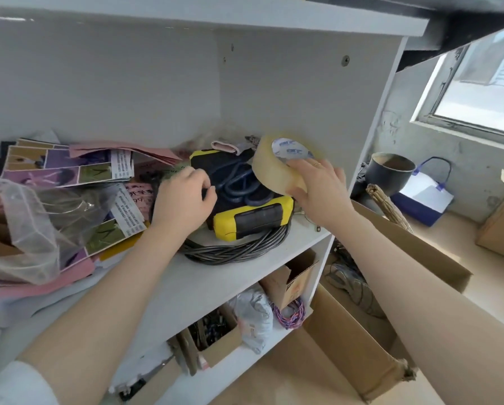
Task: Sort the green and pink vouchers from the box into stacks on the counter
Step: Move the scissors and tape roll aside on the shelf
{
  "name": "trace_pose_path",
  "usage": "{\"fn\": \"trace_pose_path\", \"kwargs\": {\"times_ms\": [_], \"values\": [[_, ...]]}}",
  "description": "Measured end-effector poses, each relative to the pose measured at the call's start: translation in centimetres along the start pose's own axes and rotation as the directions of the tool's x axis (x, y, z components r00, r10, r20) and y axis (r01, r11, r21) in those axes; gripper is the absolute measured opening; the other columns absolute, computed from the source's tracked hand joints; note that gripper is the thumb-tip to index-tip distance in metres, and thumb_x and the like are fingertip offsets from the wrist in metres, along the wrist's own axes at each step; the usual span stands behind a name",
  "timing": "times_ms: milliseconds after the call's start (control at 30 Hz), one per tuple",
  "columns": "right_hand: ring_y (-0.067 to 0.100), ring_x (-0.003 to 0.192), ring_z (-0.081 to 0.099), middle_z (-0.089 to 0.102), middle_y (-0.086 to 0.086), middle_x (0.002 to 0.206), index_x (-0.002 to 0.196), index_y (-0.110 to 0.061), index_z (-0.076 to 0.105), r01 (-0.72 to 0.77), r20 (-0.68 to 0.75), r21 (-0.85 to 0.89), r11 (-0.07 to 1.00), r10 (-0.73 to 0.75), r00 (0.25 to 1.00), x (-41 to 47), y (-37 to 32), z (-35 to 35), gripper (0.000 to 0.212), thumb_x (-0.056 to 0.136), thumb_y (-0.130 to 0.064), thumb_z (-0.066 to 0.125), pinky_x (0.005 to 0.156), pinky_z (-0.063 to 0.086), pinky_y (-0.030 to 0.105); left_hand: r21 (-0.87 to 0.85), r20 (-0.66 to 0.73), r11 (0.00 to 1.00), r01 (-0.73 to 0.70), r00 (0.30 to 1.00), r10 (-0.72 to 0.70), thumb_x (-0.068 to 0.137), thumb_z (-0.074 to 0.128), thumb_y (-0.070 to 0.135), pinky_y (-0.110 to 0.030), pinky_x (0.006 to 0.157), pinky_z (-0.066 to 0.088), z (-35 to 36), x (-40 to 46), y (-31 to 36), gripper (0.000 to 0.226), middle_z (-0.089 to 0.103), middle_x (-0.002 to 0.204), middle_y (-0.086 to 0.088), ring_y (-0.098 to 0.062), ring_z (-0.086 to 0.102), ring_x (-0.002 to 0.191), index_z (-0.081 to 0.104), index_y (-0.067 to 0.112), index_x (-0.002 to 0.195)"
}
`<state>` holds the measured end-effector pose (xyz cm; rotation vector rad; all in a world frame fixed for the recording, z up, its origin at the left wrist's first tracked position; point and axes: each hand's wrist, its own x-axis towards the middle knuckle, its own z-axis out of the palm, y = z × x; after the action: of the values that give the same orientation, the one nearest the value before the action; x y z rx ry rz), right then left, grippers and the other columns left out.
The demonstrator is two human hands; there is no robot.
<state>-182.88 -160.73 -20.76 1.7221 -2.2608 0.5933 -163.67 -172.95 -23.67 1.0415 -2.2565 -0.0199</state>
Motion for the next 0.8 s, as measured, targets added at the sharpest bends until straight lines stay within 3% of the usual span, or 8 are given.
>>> {"fn": "trace_pose_path", "kwargs": {"times_ms": [100,233,400,567,667,733,800], "values": [[0.025,0.127,0.033,0.042,0.001,0.142,0.138,-0.024,0.038,0.049,0.047,-0.009,0.999,-0.049,0.998,3.3,-1.9,0.8,0.047,0.093,-0.018,0.049,0.100,0.022,0.036,0.020,0.031,0.999,0.045,0.998,-0.046,0.087,0.056,0.020,-0.039,0.074,0.045,-1.2,-1.1,-2.0,0.013,0.058,0.092,-0.011,-0.032,0.058,0.082,0.060,0.007,0.086],[0.027,0.129,0.031,0.041,0.002,0.143,0.140,-0.024,0.034,0.131,0.126,-0.101,0.986,-0.118,0.985,6.1,-4.2,3.0,0.052,0.092,-0.012,0.048,0.104,0.023,0.039,0.012,0.066,0.999,0.049,0.997,-0.049,0.087,0.056,0.020,-0.043,0.077,0.048,-2.0,-1.8,-3.0,0.015,0.058,0.099,-0.010,-0.031,0.058,0.087,0.061,0.007,0.095],[0.028,0.130,0.031,0.038,0.006,0.144,0.140,-0.024,0.033,0.131,0.145,-0.176,0.976,-0.106,0.984,7.4,-4.8,3.8,0.055,0.090,-0.012,0.052,0.108,0.022,0.041,-0.033,0.084,0.998,0.055,0.995,-0.052,0.088,0.054,0.022,-0.045,0.080,0.049,-2.5,-1.9,-2.7,0.019,0.057,0.103,-0.007,-0.027,0.057,0.093,0.059,0.010,0.102],[0.027,0.130,0.031,0.042,0.005,0.139,0.137,-0.018,0.041,0.203,0.003,-0.095,0.975,-0.204,0.979,5.6,-3.9,2.8,0.049,0.090,-0.024,0.055,0.103,0.027,0.037,-0.067,0.041,0.996,0.058,0.998,-0.056,0.088,0.054,0.021,-0.042,0.077,0.049,-2.8,-2.1,-2.0,0.018,0.056,0.096,-0.004,-0.025,0.056,0.086,0.059,0.011,0.102],[0.030,0.122,0.040,0.052,0.009,0.129,0.126,-0.013,0.053,0.240,-0.090,-0.016,0.971,-0.241,0.966,3.6,-3.1,2.3,0.038,0.090,-0.023,0.055,0.096,0.033,0.039,-0.090,0.053,0.993,0.071,0.996,-0.067,0.087,0.055,0.021,-0.041,0.076,0.049,-3.2,-2.3,-1.4,0.018,0.053,0.089,-0.002,-0.026,0.056,0.083,0.060,0.010,0.100],[0.031,0.116,0.046,0.056,0.009,0.123,0.120,-0.012,0.057,0.251,-0.050,0.014,0.968,-0.251,0.967,1.9,-2.9,2.0,0.032,0.089,-0.021,0.056,0.092,0.036,0.038,-0.103,0.084,0.991,0.083,0.994,-0.075,0.087,0.055,0.019,-0.041,0.077,0.049,-3.8,-2.8,-0.9,0.018,0.056,0.092,-0.004,-0.026,0.057,0.087,0.060,0.009,0.100],[0.028,0.117,0.045,0.054,0.007,0.126,0.122,-0.012,0.055,0.240,0.155,0.054,0.969,-0.245,0.957,0.6,-3.0,-0.6,0.034,0.089,-0.021,0.055,0.093,0.037,0.038,-0.135,0.221,0.979,0.156,0.967,-0.123,0.087,0.054,0.019,-0.042,0.080,0.049,-6.0,-2.8,0.5,0.019,0.059,0.100,-0.007,-0.026,0.057,0.093,0.060,0.008,0.102]]}}
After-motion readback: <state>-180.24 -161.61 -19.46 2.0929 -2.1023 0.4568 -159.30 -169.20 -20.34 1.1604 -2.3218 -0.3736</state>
